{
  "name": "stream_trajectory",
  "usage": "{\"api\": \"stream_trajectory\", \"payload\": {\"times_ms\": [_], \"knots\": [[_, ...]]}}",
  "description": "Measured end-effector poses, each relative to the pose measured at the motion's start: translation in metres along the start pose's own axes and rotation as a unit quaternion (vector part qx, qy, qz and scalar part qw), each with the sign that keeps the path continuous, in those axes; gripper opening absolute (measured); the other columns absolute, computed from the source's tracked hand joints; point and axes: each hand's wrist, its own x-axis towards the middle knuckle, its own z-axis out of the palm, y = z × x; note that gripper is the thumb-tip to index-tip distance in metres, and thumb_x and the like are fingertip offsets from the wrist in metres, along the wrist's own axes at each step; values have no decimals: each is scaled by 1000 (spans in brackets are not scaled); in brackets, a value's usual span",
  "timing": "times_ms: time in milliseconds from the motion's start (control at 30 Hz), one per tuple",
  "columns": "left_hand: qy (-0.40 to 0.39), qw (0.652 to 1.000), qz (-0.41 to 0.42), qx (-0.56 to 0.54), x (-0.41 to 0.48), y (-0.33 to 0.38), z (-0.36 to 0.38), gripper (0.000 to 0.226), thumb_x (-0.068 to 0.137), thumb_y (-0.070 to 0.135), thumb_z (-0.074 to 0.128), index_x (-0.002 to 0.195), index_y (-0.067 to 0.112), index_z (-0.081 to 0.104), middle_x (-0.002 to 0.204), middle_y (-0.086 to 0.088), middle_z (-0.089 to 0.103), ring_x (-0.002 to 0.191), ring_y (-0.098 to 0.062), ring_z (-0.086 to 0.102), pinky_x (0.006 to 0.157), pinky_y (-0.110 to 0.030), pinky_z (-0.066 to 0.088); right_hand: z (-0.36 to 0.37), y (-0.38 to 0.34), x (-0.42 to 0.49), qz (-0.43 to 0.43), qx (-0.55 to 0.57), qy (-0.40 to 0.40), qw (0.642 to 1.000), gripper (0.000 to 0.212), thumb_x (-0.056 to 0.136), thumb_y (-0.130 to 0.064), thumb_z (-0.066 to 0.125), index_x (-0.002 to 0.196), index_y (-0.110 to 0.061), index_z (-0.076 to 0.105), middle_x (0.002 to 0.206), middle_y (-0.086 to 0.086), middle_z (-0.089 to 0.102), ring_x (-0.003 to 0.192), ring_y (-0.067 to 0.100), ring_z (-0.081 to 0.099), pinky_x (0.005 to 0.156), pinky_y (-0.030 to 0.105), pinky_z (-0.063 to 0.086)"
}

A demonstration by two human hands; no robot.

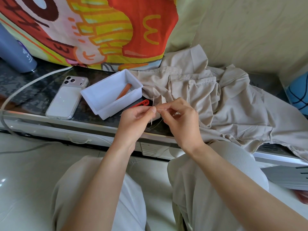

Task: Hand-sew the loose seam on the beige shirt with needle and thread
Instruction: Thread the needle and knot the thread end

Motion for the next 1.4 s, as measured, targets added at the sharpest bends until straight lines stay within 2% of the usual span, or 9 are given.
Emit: {"api": "stream_trajectory", "payload": {"times_ms": [200, 300, 400, 533, 700, 800, 967, 1100, 1400], "knots": [[-2, 1000, -5, 10, 0, 0, 2, 18, 94, 19, 57, 81, 26, 68, 63, 19, 63, 65, 16, 56, 62, 0, 41, 0, -2, 0, 16, -11, -5, 1000, 18, 86, -14, 67, 80, -31, 69, 82, -5, 63, 72, 6, 56, 67, 11, 41], [2, 1000, 11, -4, -2, 2, 1, 16, 92, 17, 60, 81, 26, 67, 74, 13, 65, 68, 14, 58, 62, -1, 41, 0, -2, 1, 40, -5, -1, 999, 11, 87, -15, 65, 80, -22, 70, 79, -9, 63, 68, 4, 55, 67, 15, 43], [9, 999, 28, -31, -3, 3, 1, 15, 89, 12, 63, 85, 26, 67, 77, 10, 68, 72, 9, 62, 62, -3, 43, -1, -4, 2, 83, 37, 22, 996, 8, 87, -16, 64, 83, -18, 71, 69, -11, 62, 63, 9, 55, 65, 26, 48], [-5, 998, 30, -57, -5, 4, 3, 11, 87, 4, 64, 86, 15, 66, 66, 10, 68, 67, 5, 64, 60, -5, 45, -4, -13, 2, 135, 131, 33, 982, 12, 89, -16, 63, 80, -23, 69, 64, -4, 62, 59, 15, 57, 52, 23, 47], [-18, 996, 24, -86, -4, 1, 6, 5, 88, 7, 63, 84, 10, 65, 73, 7, 71, 77, -3, 68, 67, -10, 49, -9, -21, 1, 175, 205, 34, 962, 12, 90, -10, 62, 82, -17, 68, 65, -1, 64, 55, 4, 61, 53, 20, 52], [-21, 995, 21, -94, -3, 1, 8, 7, 89, 8, 62, 84, 12, 64, 83, 2, 72, 87, -10, 69, 70, -12, 50, -9, -22, 1, 176, 226, 43, 957, 10, 89, -8, 62, 83, -13, 68, 61, -7, 66, 55, 4, 62, 53, 19, 52], [-24, 996, 28, -87, -4, 2, 9, 8, 90, 8, 61, 85, 13, 65, 78, 8, 72, 77, 2, 66, 68, -7, 46, -8, -24, 0, 163, 247, 50, 954, 9, 89, -6, 62, 83, -10, 67, 58, -7, 67, 55, 2, 63, 52, 17, 52], [-24, 996, 32, -75, -4, 1, 9, 11, 90, 9, 60, 86, 18, 66, 74, 13, 71, 76, 5, 66, 68, -5, 45, -6, -24, 0, 151, 254, 59, 954, 11, 88, -3, 62, 81, -10, 66, 58, -7, 67, 56, 2, 64, 53, 16, 52], [-37, 997, 38, -58, -2, -1, 9, 15, 90, 8, 59, 83, 20, 67, 76, 11, 72, 81, 0, 65, 78, -11, 49, -1, -20, -2, 130, 240, 65, 960, 15, 87, -4, 65, 79, -17, 69, 63, -5, 68, 61, 8, 62, 54, 15, 50]]}}
